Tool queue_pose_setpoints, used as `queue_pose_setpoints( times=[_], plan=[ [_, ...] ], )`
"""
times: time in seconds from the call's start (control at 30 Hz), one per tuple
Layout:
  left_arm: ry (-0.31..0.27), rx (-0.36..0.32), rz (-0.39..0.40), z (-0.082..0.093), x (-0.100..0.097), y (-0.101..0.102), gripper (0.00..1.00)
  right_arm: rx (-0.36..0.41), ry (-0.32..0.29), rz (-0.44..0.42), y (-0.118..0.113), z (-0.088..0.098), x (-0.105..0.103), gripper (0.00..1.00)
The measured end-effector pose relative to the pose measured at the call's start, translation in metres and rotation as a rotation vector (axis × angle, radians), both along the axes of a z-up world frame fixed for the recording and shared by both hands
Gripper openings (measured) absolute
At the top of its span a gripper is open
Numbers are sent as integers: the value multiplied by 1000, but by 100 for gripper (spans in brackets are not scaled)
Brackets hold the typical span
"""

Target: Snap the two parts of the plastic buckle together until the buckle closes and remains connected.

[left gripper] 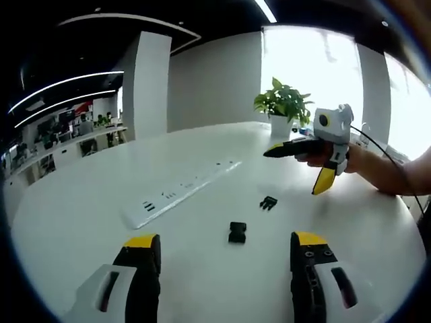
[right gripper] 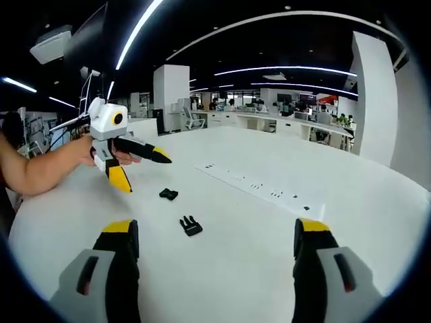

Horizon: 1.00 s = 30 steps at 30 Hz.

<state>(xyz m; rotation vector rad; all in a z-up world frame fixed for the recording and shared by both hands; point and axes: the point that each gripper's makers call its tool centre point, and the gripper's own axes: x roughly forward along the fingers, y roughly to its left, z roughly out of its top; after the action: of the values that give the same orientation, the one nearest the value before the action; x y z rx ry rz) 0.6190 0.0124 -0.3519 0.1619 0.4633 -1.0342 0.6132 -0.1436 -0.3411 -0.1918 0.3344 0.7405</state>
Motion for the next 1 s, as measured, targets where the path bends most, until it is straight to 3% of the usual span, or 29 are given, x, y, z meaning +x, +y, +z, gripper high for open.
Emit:
queue_pose_setpoints(
  times=[0.17,0.4,0.67,0.87,1.0],
  plan=[
    [-28,-8,-33,13,5,-5,77,-12,7,17,7,-3,6,96],
    [-34,48,-67,3,6,-14,74,24,0,14,11,6,13,95],
    [-19,-7,-66,9,9,-14,72,31,-8,24,6,4,12,92],
    [-10,-9,-72,3,12,-14,70,2,-24,74,11,-1,10,90],
    [-10,6,-80,-4,13,-15,68,-1,-49,88,13,-2,10,82]
  ],
)
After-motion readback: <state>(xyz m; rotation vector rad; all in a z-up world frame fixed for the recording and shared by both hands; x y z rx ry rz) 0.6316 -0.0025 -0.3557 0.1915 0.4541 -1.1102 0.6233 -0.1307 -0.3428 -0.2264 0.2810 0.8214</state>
